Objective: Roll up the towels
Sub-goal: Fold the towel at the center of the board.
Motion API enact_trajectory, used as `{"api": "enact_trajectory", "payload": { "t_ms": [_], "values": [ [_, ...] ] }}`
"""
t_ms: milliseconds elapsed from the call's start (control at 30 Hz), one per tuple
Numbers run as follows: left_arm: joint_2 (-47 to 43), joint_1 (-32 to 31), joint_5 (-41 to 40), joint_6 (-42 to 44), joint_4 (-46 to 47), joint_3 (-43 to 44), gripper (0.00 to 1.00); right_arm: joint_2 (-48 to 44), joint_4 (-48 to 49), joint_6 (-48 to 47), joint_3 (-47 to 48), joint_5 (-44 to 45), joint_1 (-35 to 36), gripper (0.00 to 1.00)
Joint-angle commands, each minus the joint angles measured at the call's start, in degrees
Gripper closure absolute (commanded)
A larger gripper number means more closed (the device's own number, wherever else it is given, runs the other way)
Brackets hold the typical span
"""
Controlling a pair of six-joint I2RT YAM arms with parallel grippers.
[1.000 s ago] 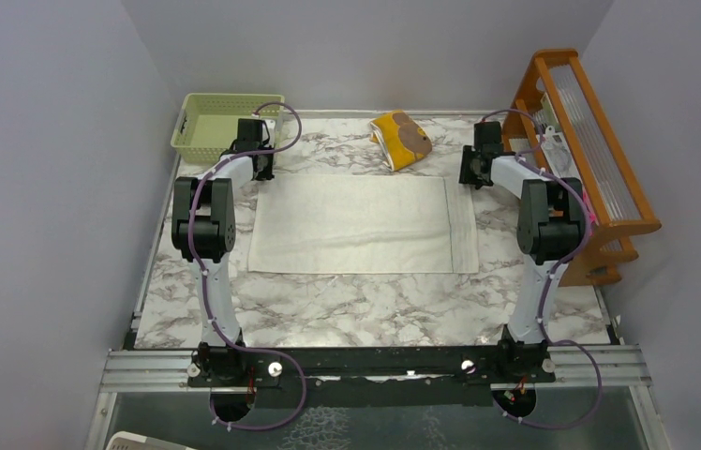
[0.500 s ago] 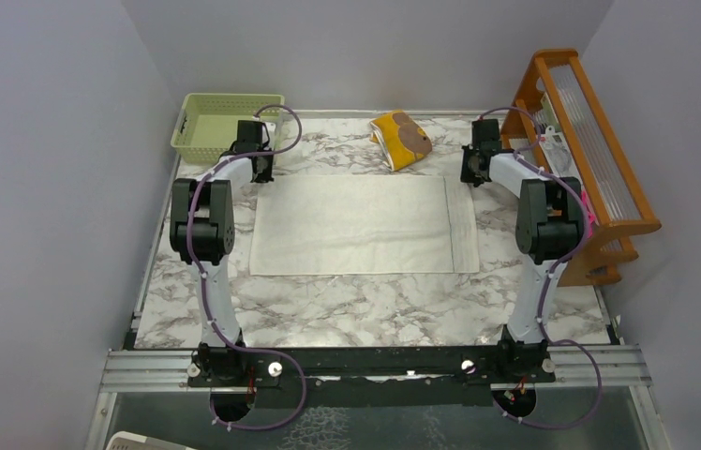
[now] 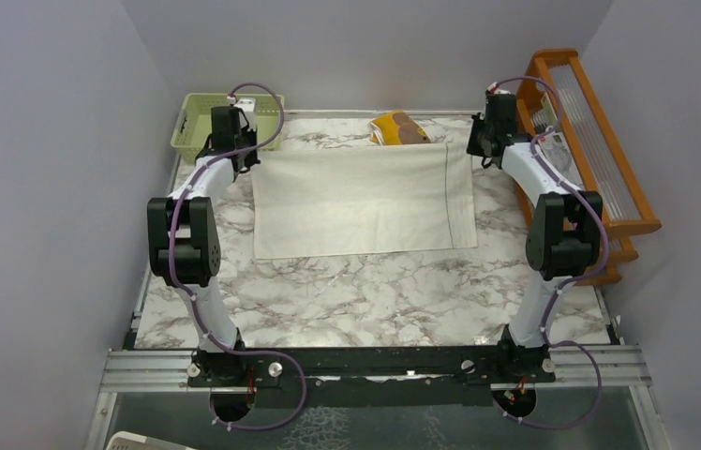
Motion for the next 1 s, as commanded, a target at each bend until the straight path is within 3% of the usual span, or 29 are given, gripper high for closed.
{"api": "enact_trajectory", "payload": {
  "t_ms": [0, 200, 400, 600, 967],
  "values": [
    [-1.33, 2.57, 1.39, 0.91, 5.07, -0.02, 1.0, -0.53, 0.06, 1.36, 2.36, 2.71, -0.8, 0.99],
    [-3.71, 2.92, 4.97, 0.04, 7.58, -4.67, 1.0, -3.5, 0.95, 4.73, -1.51, 3.99, -0.81, 0.99],
    [-9.89, 2.95, 3.78, -4.8, 10.31, -16.54, 1.0, -13.14, 5.29, 10.54, -14.59, 1.23, -0.8, 0.99],
    [-14.58, 2.9, 2.73, -10.13, 6.67, -21.86, 1.0, -21.3, 7.25, 14.02, -25.82, -1.24, -0.82, 0.99],
    [-24.28, 2.92, 3.84, -15.5, 6.01, -32.85, 1.0, -25.32, 5.65, 13.57, -35.39, 1.06, -1.74, 0.99]
  ]
}}
